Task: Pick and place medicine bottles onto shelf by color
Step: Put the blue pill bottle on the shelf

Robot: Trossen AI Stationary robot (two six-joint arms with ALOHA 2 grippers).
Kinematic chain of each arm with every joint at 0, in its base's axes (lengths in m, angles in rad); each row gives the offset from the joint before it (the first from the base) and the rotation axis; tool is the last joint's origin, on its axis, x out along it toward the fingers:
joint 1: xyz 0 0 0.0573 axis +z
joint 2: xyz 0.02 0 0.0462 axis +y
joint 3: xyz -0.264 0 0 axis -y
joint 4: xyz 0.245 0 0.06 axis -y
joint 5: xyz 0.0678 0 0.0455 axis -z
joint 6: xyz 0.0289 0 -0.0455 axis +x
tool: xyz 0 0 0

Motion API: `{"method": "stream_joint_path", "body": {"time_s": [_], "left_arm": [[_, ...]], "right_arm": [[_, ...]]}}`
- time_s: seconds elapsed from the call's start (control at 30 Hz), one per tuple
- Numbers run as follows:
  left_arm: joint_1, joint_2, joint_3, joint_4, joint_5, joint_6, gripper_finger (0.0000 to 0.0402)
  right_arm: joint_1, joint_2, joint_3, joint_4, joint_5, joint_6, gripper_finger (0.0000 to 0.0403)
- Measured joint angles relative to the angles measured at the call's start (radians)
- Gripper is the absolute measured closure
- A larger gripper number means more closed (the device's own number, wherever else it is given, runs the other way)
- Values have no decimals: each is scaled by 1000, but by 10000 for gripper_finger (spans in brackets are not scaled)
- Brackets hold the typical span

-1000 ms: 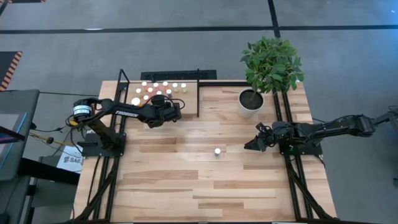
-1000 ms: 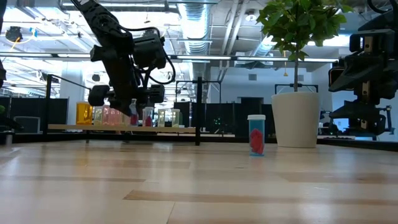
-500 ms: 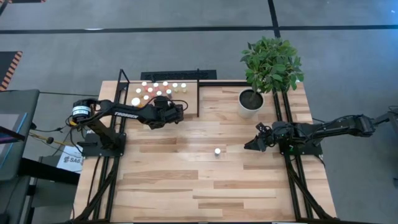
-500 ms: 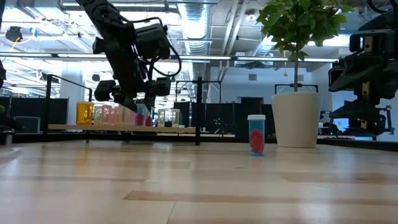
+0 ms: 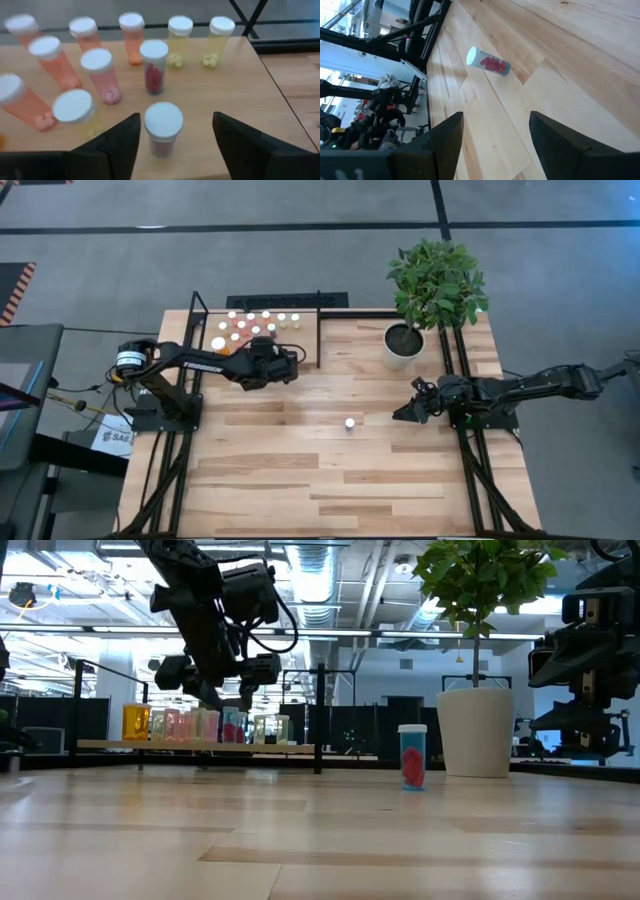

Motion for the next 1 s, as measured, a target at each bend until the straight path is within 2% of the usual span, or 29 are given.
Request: {"method": "stream_joint_path", "body": {"time_s": [0.3, 0.4, 0.53, 0.63, 0.77, 1.0], "left_arm": [[-30, 0, 67, -100, -145, 0, 105], [-49, 0, 120, -138, -194, 11, 94], [-77, 0, 212, -137, -221, 106, 91], [-99, 0, 283, -124, -155, 192, 90], [-115, 0, 362, -89, 27, 272, 90], [-131, 16, 378, 84, 314, 371, 90]], "right_arm": [[0, 0, 0, 0, 0, 0, 153], [0, 0, 0, 0, 0, 0, 153], [0, 0, 0, 0, 0, 0, 153], [0, 0, 0, 0, 0, 0, 153], [0, 0, 0, 0, 0, 0, 153], [0, 0, 0, 0, 0, 0, 153]]}}
